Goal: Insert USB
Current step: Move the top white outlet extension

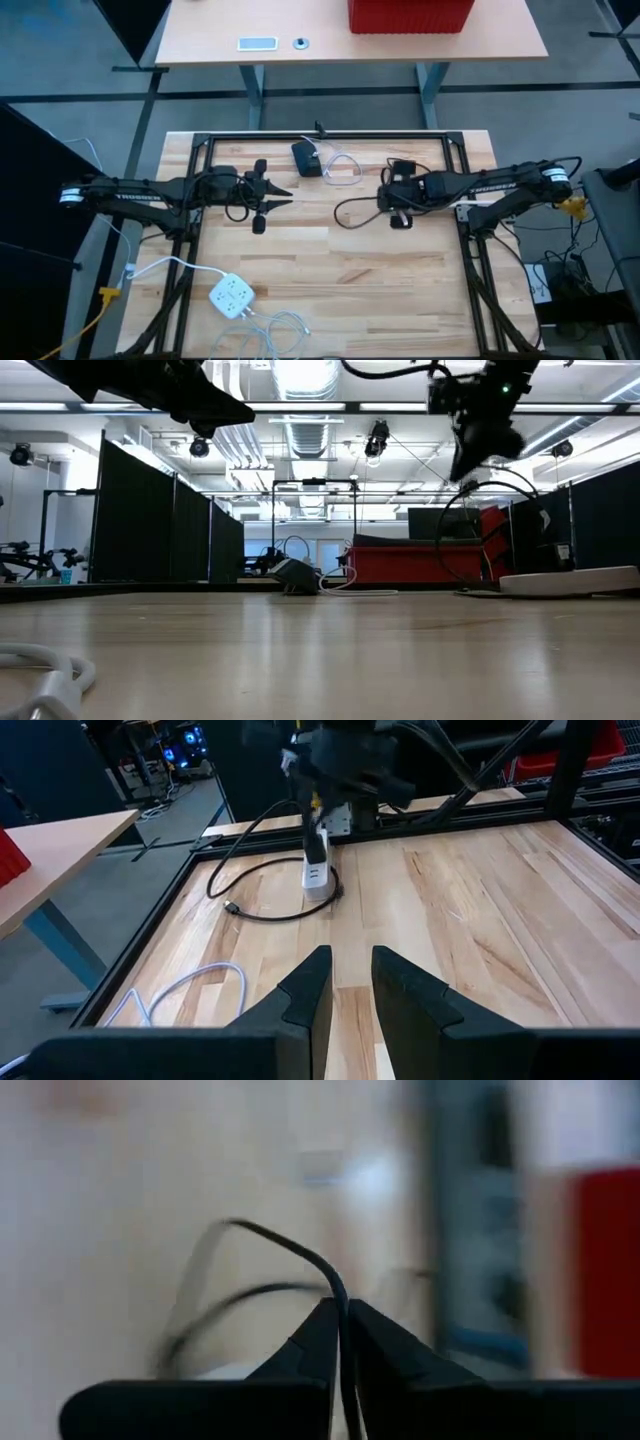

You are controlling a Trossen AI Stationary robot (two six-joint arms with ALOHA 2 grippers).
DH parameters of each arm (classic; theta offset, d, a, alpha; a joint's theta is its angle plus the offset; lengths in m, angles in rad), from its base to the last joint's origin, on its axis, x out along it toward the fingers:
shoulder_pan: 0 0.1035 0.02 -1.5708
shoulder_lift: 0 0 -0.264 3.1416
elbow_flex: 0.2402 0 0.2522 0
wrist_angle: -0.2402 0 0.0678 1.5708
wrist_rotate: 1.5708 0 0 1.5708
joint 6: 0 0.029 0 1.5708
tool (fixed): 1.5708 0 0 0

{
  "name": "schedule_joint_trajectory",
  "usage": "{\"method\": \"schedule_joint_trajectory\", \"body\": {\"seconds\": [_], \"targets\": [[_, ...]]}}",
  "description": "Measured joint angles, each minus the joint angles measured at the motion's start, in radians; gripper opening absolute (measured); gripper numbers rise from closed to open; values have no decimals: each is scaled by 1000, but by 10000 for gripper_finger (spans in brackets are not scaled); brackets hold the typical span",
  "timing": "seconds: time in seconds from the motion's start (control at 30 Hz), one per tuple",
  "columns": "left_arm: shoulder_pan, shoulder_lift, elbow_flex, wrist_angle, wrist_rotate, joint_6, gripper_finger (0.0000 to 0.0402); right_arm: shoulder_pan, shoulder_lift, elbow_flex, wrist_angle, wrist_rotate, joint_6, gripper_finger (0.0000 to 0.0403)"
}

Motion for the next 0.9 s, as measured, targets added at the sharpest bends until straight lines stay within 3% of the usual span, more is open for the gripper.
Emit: {"method": "schedule_joint_trajectory", "body": {"seconds": [0.13, 0.23, 0.33, 0.53, 0.77, 0.9], "targets": [[0, 0, 0, 0, 0, 0, 64, -1, -72, 3, 0, 300, 123, 5], [0, 0, 0, 0, 0, 0, 64, -4, -136, 3, -3, 398, 227, 5], [0, 0, 0, 0, 0, 0, 64, -34, -190, 3, -52, 428, 334, 5], [0, 0, 0, 1, 0, 0, 64, -125, -200, -11, -258, 315, 531, 4], [0, 0, 0, 2, 0, 0, 64, -173, -162, -83, -252, 86, 606, 5], [0, 0, 0, 2, 0, -1, 64, -179, -123, -125, -248, 50, 616, 28]]}}
